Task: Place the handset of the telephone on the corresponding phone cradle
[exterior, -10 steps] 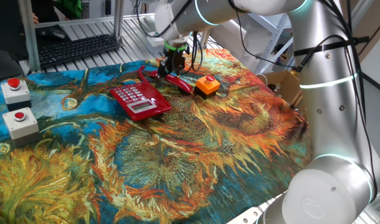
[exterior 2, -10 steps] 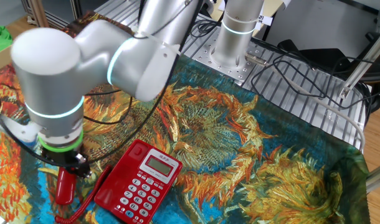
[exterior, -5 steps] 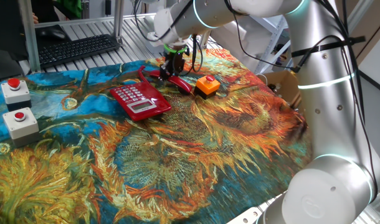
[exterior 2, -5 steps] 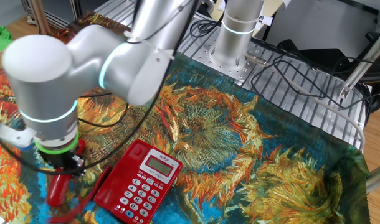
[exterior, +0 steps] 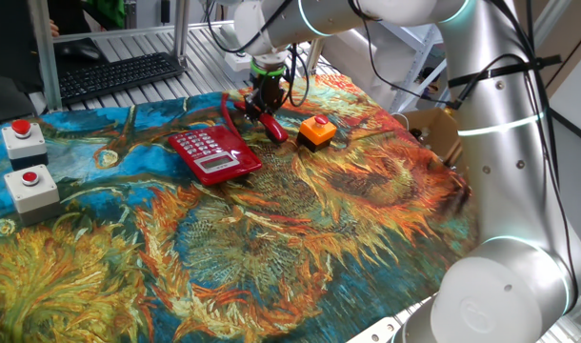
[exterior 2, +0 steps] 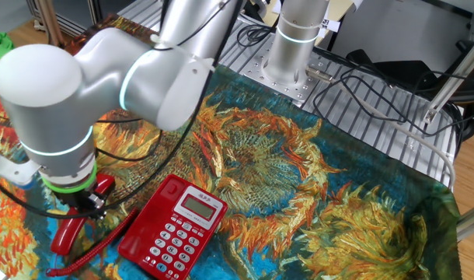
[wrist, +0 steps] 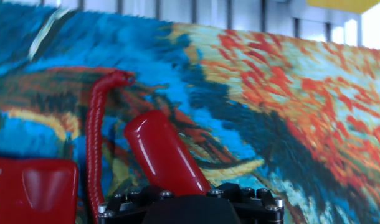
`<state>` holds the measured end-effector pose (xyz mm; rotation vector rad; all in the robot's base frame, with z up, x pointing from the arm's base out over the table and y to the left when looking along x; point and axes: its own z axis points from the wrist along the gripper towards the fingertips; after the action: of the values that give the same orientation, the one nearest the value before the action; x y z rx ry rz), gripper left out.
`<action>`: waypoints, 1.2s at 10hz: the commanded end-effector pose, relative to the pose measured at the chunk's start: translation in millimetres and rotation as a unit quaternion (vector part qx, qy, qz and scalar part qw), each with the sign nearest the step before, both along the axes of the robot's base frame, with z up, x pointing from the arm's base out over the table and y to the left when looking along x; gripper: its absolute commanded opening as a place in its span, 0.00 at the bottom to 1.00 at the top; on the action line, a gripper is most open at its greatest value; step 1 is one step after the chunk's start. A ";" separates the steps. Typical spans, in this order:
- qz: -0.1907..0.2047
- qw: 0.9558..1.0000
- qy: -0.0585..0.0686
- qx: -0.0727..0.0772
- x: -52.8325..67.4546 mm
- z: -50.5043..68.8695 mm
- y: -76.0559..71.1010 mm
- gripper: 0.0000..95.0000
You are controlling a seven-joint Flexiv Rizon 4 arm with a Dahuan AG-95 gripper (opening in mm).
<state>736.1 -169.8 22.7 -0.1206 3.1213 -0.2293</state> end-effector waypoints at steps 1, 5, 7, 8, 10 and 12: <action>-0.041 0.999 0.004 0.008 -2.7 8.9 0.2 0.00; -0.079 0.997 0.010 0.004 -13.9 28.5 23.8 0.00; -0.098 0.995 0.013 0.003 -21.8 37.4 38.4 0.00; -0.103 0.995 0.015 0.004 -24.9 40.5 43.7 0.00; -0.113 0.993 0.015 0.006 -31.0 42.8 55.9 0.00; -0.124 0.992 0.014 0.009 -36.0 41.0 68.2 0.00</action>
<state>700.5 -100.0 62.7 0.2686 3.1591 -0.2058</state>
